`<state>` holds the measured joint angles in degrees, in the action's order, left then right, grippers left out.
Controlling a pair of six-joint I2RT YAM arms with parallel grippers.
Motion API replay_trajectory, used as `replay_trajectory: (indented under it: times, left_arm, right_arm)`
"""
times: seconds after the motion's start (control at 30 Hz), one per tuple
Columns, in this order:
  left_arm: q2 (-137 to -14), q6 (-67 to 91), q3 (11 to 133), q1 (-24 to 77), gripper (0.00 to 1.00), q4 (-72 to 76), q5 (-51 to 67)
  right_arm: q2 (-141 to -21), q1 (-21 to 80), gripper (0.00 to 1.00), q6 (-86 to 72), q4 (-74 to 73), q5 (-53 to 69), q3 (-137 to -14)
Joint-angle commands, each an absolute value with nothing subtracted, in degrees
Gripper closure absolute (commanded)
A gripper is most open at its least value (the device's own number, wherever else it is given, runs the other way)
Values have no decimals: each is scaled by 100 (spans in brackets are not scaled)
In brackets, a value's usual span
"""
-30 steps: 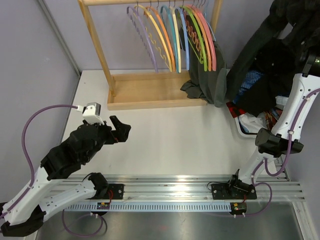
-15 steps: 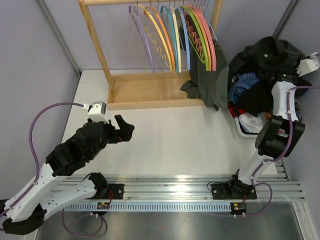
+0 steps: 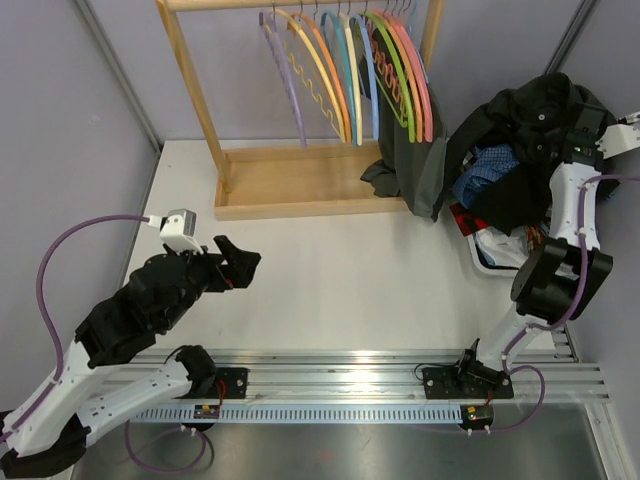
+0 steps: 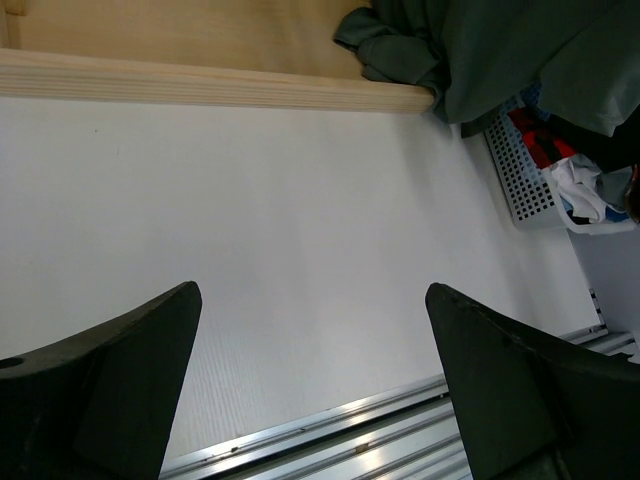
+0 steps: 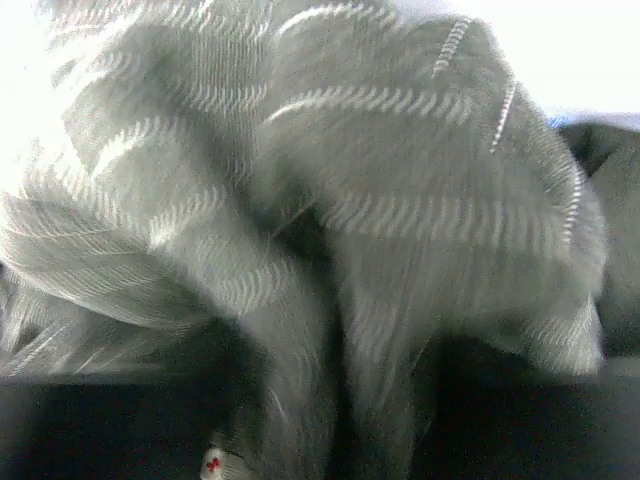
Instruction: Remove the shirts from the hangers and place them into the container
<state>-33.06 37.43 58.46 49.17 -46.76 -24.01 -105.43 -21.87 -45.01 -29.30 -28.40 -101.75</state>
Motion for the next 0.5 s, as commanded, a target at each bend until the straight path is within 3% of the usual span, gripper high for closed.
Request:
replay_trajectory:
  times: [0.0, 0.1, 0.27, 0.4, 0.47]
  left_arm:
    - [-3208, 3586, 5836, 4939, 1, -4456, -2312]
    - [-3077, 3481, 5827, 4939, 1, -4368, -2241]
    - [-2804, 3279, 5810, 4939, 1, -4333, -2189]
    - [-2576, 3147, 5775, 4939, 1, -4219, -2092]
    - [-2514, 3015, 5713, 4939, 1, -4140, -1882]
  right_arm:
    - [-9389, -2145, 1, -3648, -2631, -1516, -9792]
    - [-8729, -2101, 1, -3393, -2584, -1048, -9791]
    - [-6999, -1925, 0, -2770, -1663, -406, -8764]
    - [-6346, -1715, 1, -2321, -2211, 1645, -8832]
    - [-6206, -1399, 1, -2110, -2679, 1993, -9044]
